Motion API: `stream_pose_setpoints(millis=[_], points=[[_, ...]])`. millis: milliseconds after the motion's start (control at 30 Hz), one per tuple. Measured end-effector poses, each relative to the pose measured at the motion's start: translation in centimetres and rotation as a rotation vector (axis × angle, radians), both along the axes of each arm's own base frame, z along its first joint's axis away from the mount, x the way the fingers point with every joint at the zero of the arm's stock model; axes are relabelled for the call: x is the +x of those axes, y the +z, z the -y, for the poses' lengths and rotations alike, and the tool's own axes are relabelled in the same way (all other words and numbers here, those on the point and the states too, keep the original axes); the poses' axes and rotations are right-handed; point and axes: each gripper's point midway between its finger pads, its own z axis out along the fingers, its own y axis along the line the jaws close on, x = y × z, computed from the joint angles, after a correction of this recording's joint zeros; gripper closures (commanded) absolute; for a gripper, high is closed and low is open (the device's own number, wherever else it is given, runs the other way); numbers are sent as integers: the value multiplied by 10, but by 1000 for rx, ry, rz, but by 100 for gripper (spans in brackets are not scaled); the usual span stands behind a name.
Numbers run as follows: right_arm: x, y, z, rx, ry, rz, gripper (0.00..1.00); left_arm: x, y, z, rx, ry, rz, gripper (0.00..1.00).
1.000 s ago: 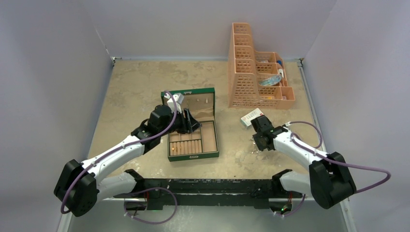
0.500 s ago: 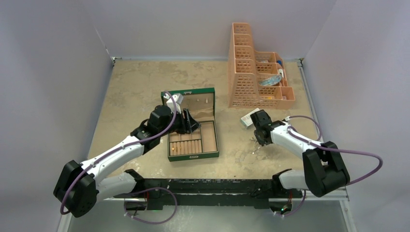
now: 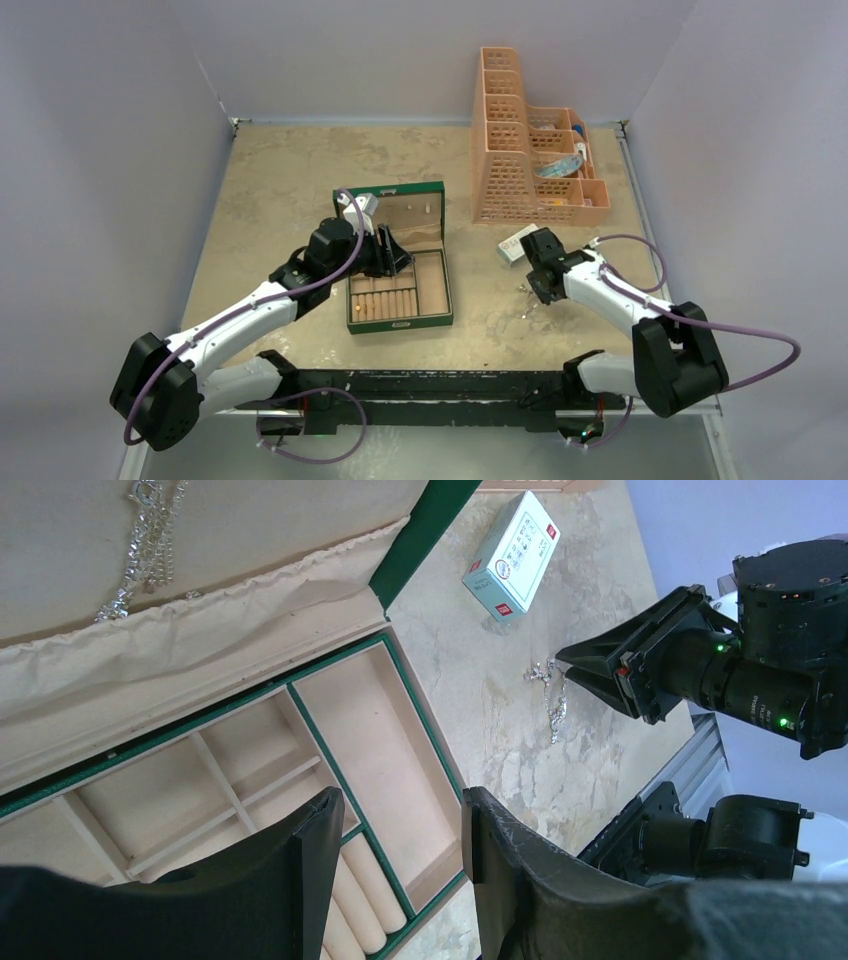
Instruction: Organize the mixed jewelry
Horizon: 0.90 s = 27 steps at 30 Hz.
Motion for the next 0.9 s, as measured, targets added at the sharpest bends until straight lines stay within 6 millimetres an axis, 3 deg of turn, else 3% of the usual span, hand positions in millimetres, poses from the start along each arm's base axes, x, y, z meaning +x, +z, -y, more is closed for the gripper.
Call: stream_pose_setpoints(millis=[400, 500, 600, 900], points=[[10, -7, -7, -2, 44, -28, 70, 0, 1, -1, 0, 4, 4, 54], [11, -7, -8, -5, 49, -30, 77, 1, 2, -1, -1, 7, 8, 54], [11, -8, -8, -9, 55, -36, 100, 1, 2, -1, -1, 8, 8, 54], [16, -2, -9, -20, 100, -19, 100, 0, 2, -1, -2, 6, 7, 54]])
